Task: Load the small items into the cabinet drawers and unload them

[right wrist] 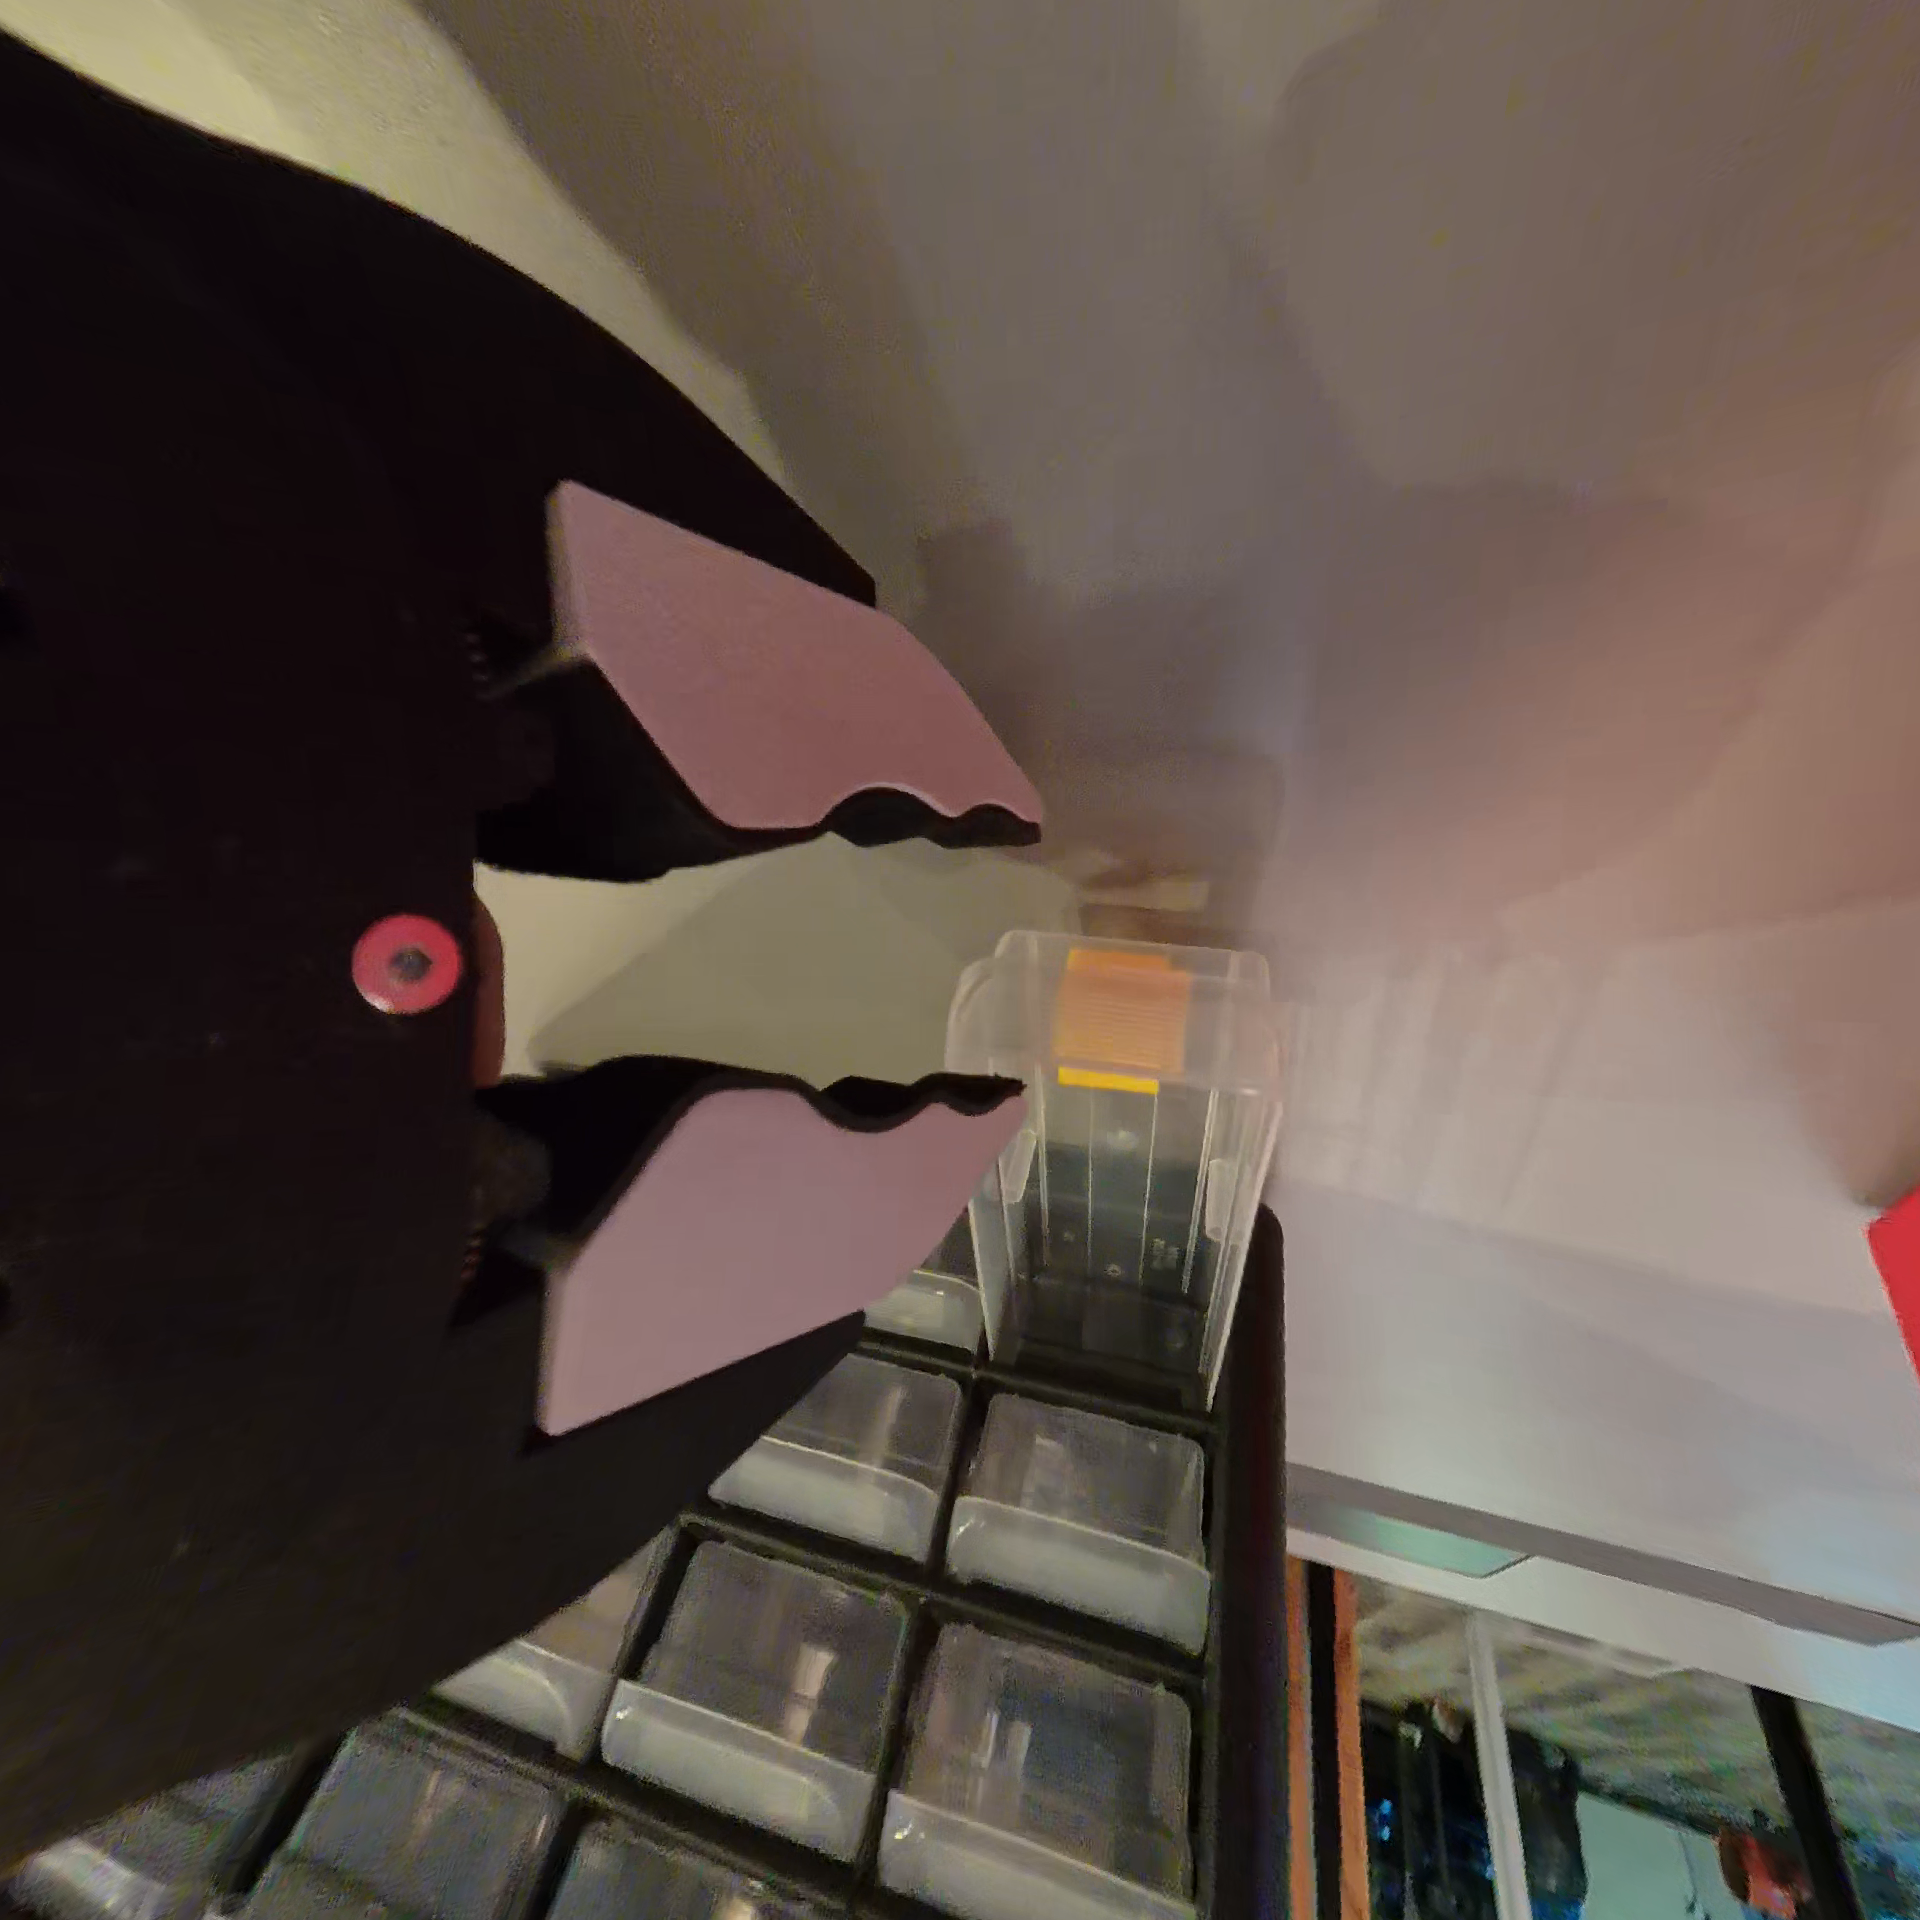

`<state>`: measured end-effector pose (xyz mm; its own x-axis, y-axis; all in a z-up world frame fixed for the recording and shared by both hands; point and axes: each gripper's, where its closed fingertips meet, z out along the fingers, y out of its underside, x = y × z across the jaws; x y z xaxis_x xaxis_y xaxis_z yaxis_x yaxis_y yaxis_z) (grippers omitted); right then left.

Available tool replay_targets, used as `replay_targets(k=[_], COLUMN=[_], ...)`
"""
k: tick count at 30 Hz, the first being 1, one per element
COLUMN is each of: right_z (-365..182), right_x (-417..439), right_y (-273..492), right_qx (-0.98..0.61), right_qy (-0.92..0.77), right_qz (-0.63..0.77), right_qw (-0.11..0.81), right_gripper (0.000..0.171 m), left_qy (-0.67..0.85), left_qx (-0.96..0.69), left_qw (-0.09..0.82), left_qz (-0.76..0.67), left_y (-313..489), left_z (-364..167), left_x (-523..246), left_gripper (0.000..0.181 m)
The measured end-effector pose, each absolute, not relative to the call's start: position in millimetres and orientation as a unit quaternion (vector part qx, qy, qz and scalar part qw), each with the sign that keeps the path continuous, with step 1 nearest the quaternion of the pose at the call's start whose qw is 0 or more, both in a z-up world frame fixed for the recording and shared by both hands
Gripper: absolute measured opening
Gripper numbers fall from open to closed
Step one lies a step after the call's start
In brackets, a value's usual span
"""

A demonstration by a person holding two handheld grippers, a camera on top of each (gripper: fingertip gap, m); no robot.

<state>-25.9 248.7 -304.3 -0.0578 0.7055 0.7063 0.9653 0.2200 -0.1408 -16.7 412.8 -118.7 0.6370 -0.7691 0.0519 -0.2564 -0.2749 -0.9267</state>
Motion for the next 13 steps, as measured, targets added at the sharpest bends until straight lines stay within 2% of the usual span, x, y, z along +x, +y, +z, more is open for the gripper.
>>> replay_targets(k=[1,6,13], right_z=[-299.0,-272.2,-284.1], right_x=[-26.3,-30.3,-40.0], right_y=[247.0,257.4,284.8], right_qx=[-0.601,-0.678,-0.717], right_qy=[-0.701,-0.661,-0.655], right_qz=[-0.17,-0.036,0.014], right_qw=[0.344,0.319,0.238], right_gripper=[0.037,0.028,0.033], left_qy=[0.339,0.339,0.339], left_qx=[-0.756,-0.755,-0.756], left_qw=[0.498,0.498,0.497], left_qz=[-0.258,-0.258,-0.257], left_y=[412.9,412.8,412.8], left_z=[-118.6,-118.6,-118.7], left_x=[-16.7,-16.8,-16.7], left_gripper=[0.087,0.087,0.087])
